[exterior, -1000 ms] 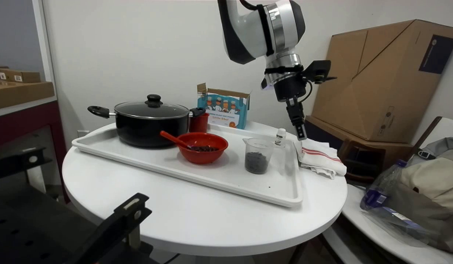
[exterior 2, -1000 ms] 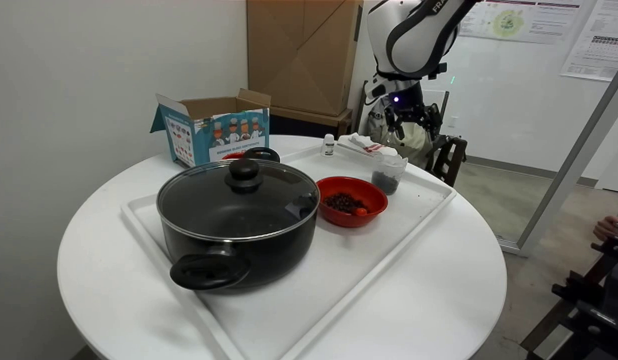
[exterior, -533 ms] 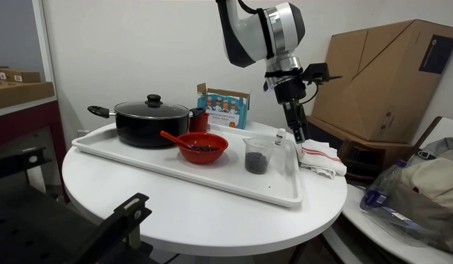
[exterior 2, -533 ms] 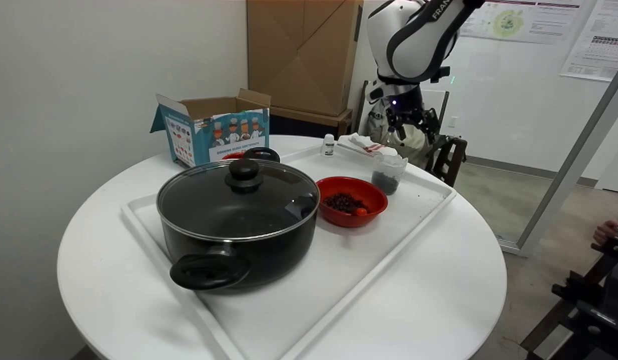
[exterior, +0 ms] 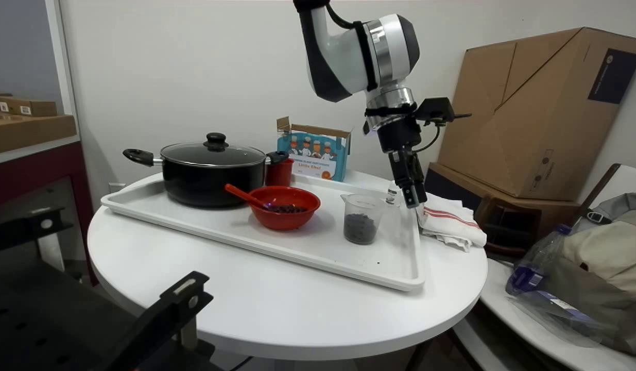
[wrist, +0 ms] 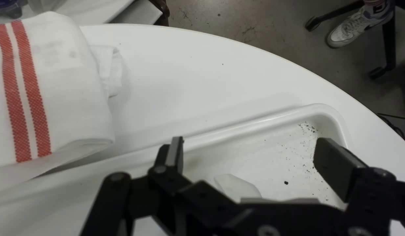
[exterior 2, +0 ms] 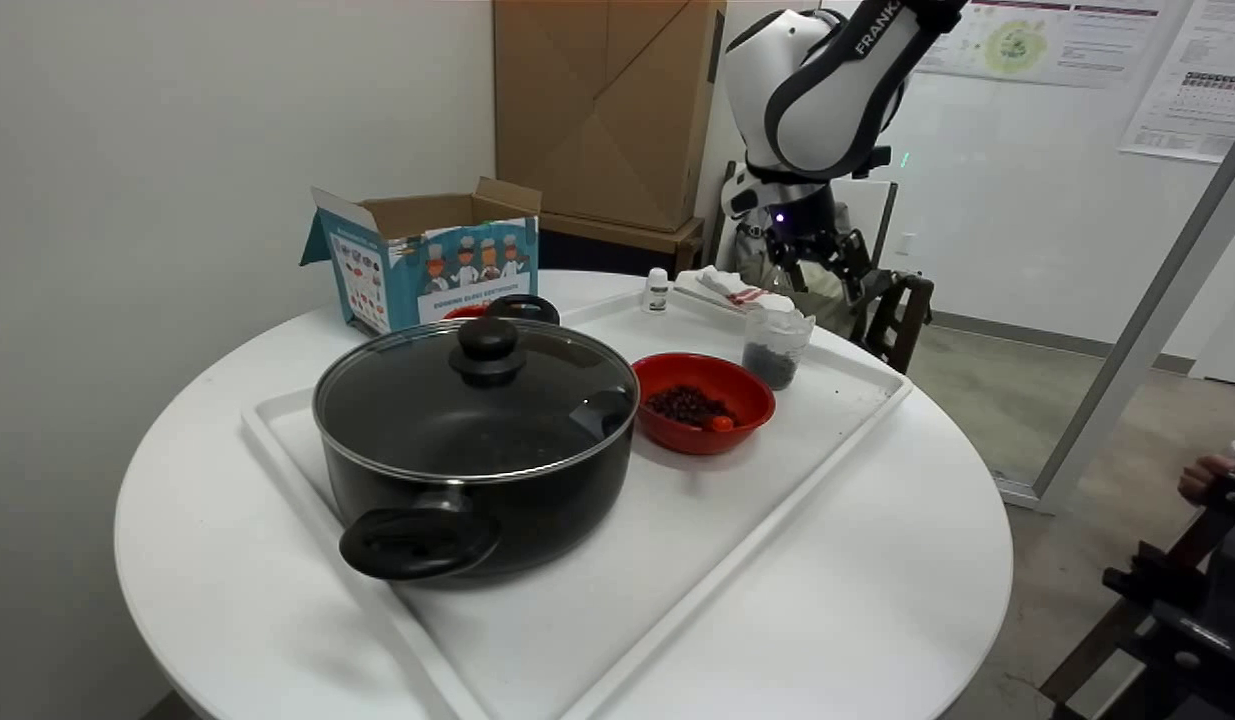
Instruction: Pour some contents of the jug into the red bowl
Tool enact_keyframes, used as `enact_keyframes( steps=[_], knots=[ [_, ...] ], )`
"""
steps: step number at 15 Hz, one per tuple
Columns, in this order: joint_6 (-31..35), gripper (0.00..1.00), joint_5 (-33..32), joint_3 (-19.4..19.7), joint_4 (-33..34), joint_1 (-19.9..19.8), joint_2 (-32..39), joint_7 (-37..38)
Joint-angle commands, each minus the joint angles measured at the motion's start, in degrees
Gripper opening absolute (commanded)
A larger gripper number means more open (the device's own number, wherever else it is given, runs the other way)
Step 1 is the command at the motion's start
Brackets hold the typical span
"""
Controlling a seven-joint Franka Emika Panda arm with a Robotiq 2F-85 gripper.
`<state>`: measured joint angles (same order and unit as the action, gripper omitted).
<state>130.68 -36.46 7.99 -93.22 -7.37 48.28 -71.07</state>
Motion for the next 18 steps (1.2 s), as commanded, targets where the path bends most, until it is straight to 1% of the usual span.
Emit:
enact_keyframes(
  steps=[1, 11, 13, 18],
  knots=[
    [1.06, 1.00, -1.37, 0.12, 1.67, 0.13, 2.16, 0.81],
    [1.28, 1.00, -0.88, -0.14, 4.65, 0.25, 5.91, 0.44],
    [1.09, 0.97, -0.62, -0.37, 5.46, 0.36, 6.47, 0.45],
    [0.98, 0.95, -0.44, -0.88, 6.39, 0.85, 6.96, 0.45]
  ],
)
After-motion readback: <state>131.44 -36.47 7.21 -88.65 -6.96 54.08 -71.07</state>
